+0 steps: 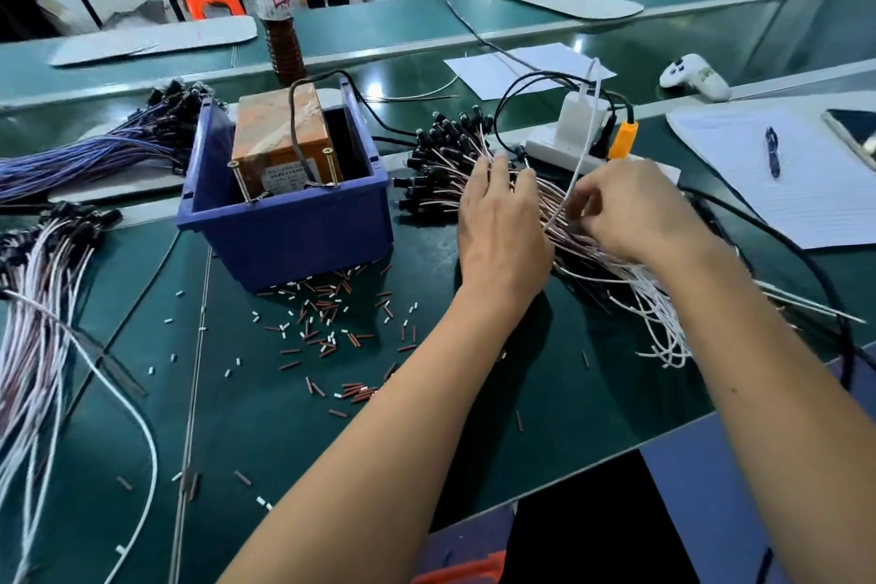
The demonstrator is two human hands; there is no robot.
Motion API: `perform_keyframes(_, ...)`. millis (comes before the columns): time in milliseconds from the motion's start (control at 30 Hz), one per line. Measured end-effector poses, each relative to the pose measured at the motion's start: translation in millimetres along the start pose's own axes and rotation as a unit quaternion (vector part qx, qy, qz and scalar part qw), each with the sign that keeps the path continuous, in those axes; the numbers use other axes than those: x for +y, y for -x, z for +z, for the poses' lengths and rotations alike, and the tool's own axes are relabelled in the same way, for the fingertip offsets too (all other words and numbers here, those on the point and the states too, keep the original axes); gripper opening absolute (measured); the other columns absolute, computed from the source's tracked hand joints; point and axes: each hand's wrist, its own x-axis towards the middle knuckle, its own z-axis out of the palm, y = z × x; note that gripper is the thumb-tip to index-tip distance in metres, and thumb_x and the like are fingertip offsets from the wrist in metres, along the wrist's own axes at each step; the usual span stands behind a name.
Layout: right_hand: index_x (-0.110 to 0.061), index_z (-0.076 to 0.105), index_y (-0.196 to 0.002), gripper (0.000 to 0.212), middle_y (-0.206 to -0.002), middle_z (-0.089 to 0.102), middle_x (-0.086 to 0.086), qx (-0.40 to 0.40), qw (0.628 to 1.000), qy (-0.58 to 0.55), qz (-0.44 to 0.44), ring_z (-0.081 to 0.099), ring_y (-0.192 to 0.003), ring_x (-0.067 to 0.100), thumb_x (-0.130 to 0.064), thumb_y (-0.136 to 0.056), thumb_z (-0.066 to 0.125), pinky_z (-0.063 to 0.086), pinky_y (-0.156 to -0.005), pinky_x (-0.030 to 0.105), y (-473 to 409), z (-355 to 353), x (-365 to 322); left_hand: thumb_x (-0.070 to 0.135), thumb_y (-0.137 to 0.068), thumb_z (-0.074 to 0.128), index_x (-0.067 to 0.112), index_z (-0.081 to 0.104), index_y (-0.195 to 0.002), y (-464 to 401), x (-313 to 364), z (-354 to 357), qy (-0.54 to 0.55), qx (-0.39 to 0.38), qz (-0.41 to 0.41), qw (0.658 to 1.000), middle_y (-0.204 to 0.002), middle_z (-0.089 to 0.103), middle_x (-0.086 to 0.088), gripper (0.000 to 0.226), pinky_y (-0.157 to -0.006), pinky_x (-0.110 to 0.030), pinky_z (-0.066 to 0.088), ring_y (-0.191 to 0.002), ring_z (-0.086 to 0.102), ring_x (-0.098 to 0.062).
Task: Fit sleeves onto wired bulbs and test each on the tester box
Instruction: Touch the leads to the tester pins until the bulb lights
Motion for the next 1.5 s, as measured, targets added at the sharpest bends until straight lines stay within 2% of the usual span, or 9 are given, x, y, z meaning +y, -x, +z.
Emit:
perform_keyframes(167,-0.019,0.081,-0.093,0.017,-0.088,0.074,0.012,0.093,0.992,-0.027,-0.086,0.064,-0.089,0.038,-0.007,-0.087,0.070,0.052,-0.073,0.040,-0.9,23.5,-2.8,0.011,-0.091,0.046,0.020,0.022,-0.164,-1.7,-5.2,3.7,-0.026,-0.050,0.083,0.995,-0.174,0.010,-0.001,0.077,-0.130,-0.046,0.003,-0.160,-0.006,-0.027)
perform_keyframes(367,-0.019,0.082,-0.100,0.021,-0.096,0.076,0.008,0.130,0.985,-0.025,-0.112,0.067,-0.093,0.034,-0.005,-0.087,0.073,0.052,-0.090,0.042,1.1,33.3,0.5,0.025,-0.093,0.051,0.020,0.044,-0.150,-3.6,-11.5,5.4,-0.076,-0.069,0.056,0.993,-0.170,0.025,-0.006,0.057,-0.129,-0.046,0.008,-0.159,0.005,-0.031)
perform_keyframes(567,-0.024,0.080,-0.088,0.003,-0.087,0.076,0.003,0.067,0.997,-0.030,-0.028,0.069,-0.088,0.024,-0.022,-0.087,0.082,0.056,-0.084,0.033,2.2,16.9,-0.1,0.027,-0.096,0.048,0.009,0.011,-0.165,1.8,-4.7,12.8,-0.083,-0.110,0.016,0.990,-0.174,0.005,-0.011,0.080,-0.129,-0.049,0.003,-0.160,-0.007,-0.033)
perform_keyframes(700,-0.018,0.081,-0.094,0.008,-0.085,0.077,0.009,0.203,0.977,-0.056,-0.011,0.071,-0.084,0.032,-0.021,-0.090,0.075,0.058,-0.081,0.035,7.8,-4.0,-16.0,0.012,-0.092,0.054,0.007,0.033,-0.158,7.7,-4.1,-8.8,0.037,-0.039,0.037,0.998,-0.170,0.022,-0.014,0.070,-0.129,-0.042,0.015,-0.159,0.011,-0.032)
perform_keyframes(833,-0.016,0.079,-0.092,0.010,-0.084,0.077,0.004,0.265,0.948,-0.151,-0.093,0.066,-0.073,0.019,-0.020,-0.091,0.070,0.053,-0.075,0.028,17.3,-8.3,-63.8,0.004,-0.080,0.051,0.006,0.073,-0.100,31.3,-24.6,-51.1,0.188,0.104,-0.004,0.977,-0.109,0.072,-0.008,0.029,-0.084,-0.048,0.053,-0.102,0.064,-0.031)
perform_keyframes(1000,-0.014,0.077,-0.087,0.008,-0.076,0.073,-0.003,0.233,0.905,-0.286,-0.210,0.065,-0.067,0.010,-0.015,-0.090,0.070,0.054,-0.069,0.027,43.2,13.7,-137.9,-0.003,-0.070,0.053,0.004,0.066,-0.067,79.6,-82.1,-97.8,0.256,0.245,-0.003,0.935,-0.063,0.064,-0.002,0.015,-0.055,-0.041,0.046,-0.059,0.057,-0.024)
perform_keyframes(1200,-0.018,0.079,-0.088,0.006,-0.076,0.073,-0.005,0.031,0.890,-0.291,-0.350,0.065,-0.069,0.012,-0.016,-0.088,0.073,0.055,-0.069,0.035,72.3,55.0,-233.9,0.011,-0.080,0.051,0.013,0.071,-0.075,116.2,-185.8,-142.0,0.100,0.350,-0.276,0.890,-0.073,0.071,-0.006,0.021,-0.061,-0.036,0.043,-0.071,0.063,-0.031)
perform_keyframes(1367,-0.015,0.077,-0.084,0.008,-0.077,0.072,0.002,-0.097,0.885,-0.239,-0.387,0.067,-0.074,0.026,-0.018,-0.087,0.069,0.057,-0.071,0.039,87.4,87.8,-296.9,0.040,-0.094,0.064,0.007,0.059,-0.118,137.4,-262.7,-154.6,-0.049,0.191,-0.483,0.853,-0.125,0.060,-0.021,0.042,-0.097,-0.046,0.043,-0.119,0.055,-0.042)
perform_keyframes(1500,-0.015,0.074,-0.102,0.017,-0.098,0.073,0.012,-0.136,0.913,-0.179,-0.340,0.069,-0.093,0.037,-0.023,-0.090,0.065,0.059,-0.083,0.041,88.4,106.1,-333.2,0.044,-0.090,0.072,0.001,0.057,-0.128,144.5,-286.4,-150.1,-0.044,0.115,-0.547,0.828,-0.132,0.059,-0.025,0.059,-0.101,-0.047,0.048,-0.125,0.056,-0.043)
